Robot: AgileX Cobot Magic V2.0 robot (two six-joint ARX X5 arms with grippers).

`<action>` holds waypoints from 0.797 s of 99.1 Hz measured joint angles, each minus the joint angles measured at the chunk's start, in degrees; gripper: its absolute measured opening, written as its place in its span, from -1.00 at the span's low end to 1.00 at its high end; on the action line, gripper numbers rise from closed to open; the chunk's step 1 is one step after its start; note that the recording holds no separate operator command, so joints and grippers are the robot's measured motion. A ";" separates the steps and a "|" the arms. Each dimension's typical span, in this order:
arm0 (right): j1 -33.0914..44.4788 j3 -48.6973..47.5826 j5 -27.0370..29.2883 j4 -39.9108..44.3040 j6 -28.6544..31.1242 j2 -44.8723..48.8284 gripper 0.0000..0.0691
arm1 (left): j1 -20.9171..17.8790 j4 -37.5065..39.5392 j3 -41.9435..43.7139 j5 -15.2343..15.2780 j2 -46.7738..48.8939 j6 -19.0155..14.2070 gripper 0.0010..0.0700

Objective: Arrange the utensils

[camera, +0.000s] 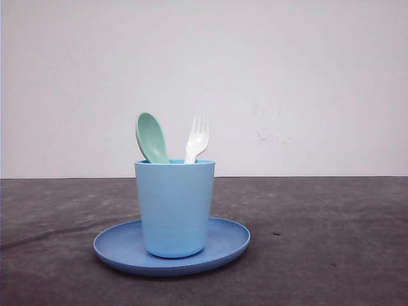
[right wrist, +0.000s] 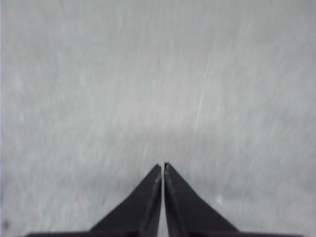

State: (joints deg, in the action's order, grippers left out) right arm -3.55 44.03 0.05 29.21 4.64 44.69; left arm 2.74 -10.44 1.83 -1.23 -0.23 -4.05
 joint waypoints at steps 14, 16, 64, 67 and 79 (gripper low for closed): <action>0.28 -10.34 -0.13 -7.74 -0.31 -11.32 -0.97 | 0.00 0.00 0.00 0.00 0.00 0.00 -0.96; 0.35 -12.02 -0.26 -8.79 -0.33 -12.98 -0.97 | 0.00 0.00 0.00 0.00 0.00 0.00 -0.96; 0.72 -40.02 -1.90 -13.31 -0.37 -44.52 -0.97 | 0.00 0.00 0.00 0.00 0.00 0.00 -0.96; 0.72 -40.63 -1.92 -13.81 -0.37 -44.59 -0.97 | 0.00 -0.02 0.00 0.00 0.02 0.00 -0.96; 0.72 -41.68 -2.56 -15.45 -0.39 -44.33 -0.97 | 0.00 -0.02 0.00 0.00 -0.02 -0.02 -0.96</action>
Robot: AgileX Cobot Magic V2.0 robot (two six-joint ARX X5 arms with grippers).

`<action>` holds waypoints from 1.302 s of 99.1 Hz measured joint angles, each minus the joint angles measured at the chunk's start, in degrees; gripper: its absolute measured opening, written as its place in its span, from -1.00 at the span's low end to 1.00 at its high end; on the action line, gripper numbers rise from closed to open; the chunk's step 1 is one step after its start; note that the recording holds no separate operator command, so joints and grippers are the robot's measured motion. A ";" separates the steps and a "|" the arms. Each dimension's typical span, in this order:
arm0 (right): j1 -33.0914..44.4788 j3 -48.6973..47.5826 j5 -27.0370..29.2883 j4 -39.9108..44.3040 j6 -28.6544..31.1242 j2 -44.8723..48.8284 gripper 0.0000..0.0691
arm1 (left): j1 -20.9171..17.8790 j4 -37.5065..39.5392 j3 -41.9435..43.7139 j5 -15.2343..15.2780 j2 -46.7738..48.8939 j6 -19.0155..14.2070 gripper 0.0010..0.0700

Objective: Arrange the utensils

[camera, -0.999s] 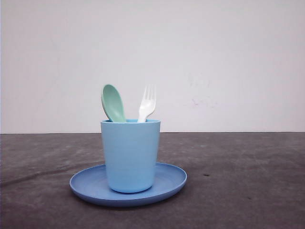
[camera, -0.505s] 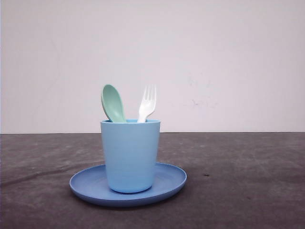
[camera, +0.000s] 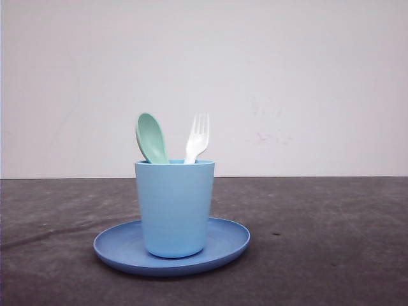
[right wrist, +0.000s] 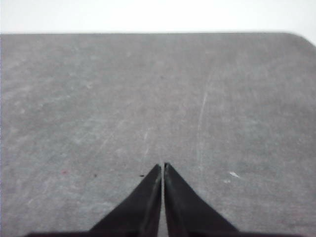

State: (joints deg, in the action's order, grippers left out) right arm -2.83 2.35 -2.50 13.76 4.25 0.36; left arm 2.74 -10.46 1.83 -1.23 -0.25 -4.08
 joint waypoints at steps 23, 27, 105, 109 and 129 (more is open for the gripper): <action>0.00 -1.22 -0.48 -3.48 0.00 -0.11 -0.97 | 0.00 0.00 0.00 0.00 0.00 0.00 -0.96; 0.00 -1.27 -0.48 -3.65 0.00 -0.11 -0.97 | 0.00 0.02 0.00 0.00 0.00 0.00 -0.96; 0.00 -1.42 -0.48 -4.17 0.00 -0.11 -0.97 | 0.00 0.00 0.00 0.00 0.00 0.00 -0.96; 0.00 -1.42 -0.48 -4.15 0.00 -0.11 -0.97 | 0.00 0.02 0.00 0.00 0.00 0.00 -0.96; 0.00 -1.42 -0.48 -4.17 0.00 -0.11 -0.98 | 0.00 0.00 0.00 0.00 0.00 0.00 -0.96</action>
